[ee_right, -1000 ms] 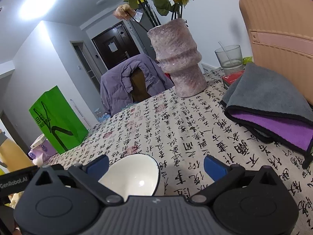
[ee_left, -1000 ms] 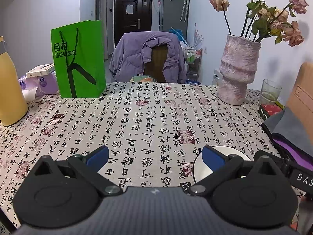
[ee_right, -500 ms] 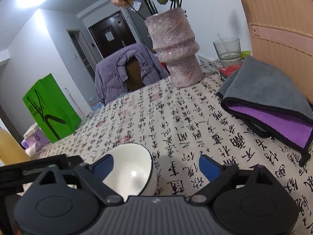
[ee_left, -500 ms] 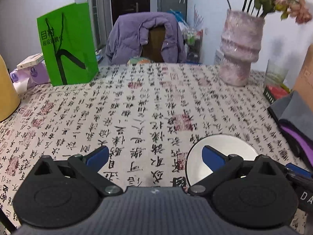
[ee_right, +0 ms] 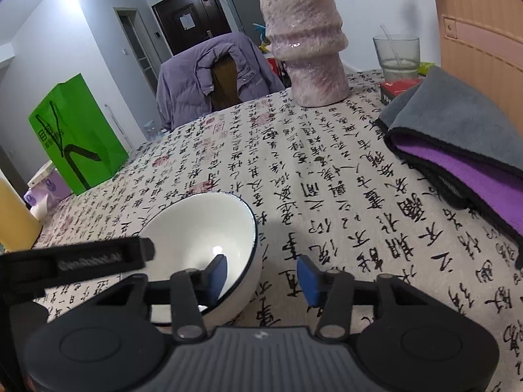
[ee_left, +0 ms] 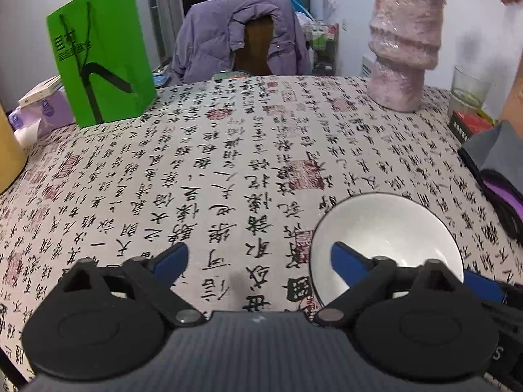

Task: Organize plates and bowls
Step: 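Lower both open grippers onto the rim of the remaining white bowl, then close both grippers on the white bowl rim, then lift the white bowl with both grippers and turn toward the black bag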

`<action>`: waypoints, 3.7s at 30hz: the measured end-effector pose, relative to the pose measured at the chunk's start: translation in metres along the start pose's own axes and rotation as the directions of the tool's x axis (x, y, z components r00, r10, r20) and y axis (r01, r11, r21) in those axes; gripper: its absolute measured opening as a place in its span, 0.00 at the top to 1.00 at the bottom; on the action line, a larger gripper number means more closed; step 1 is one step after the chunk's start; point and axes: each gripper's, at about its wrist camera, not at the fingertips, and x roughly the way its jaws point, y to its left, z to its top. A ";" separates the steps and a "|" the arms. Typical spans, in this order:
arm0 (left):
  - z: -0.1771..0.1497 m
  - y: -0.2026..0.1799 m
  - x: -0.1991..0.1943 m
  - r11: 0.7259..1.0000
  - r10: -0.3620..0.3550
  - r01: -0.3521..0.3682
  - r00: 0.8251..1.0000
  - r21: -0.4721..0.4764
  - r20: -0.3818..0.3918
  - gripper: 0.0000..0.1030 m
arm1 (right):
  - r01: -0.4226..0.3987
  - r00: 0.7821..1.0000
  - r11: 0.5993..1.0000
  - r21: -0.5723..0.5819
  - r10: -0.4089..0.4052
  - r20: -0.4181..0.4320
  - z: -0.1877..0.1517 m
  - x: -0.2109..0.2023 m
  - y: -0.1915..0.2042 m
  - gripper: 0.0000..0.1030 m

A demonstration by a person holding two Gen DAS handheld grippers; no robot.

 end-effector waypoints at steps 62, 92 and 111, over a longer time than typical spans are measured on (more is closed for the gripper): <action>-0.009 -0.008 -0.009 0.991 -0.136 0.137 0.990 -0.013 0.039 0.80 | -0.124 0.989 0.992 0.038 0.120 0.084 -0.006 -0.009 0.004 0.82; -0.015 0.043 -0.057 0.993 -0.108 0.115 0.982 -0.037 0.156 0.79 | -0.095 0.973 0.989 -0.117 0.117 0.201 -0.014 -0.051 0.077 0.82; -0.029 0.082 -0.098 0.993 -0.090 0.102 0.977 -0.054 0.196 0.79 | -0.111 0.965 0.982 -0.150 0.143 0.220 -0.029 -0.084 0.120 0.82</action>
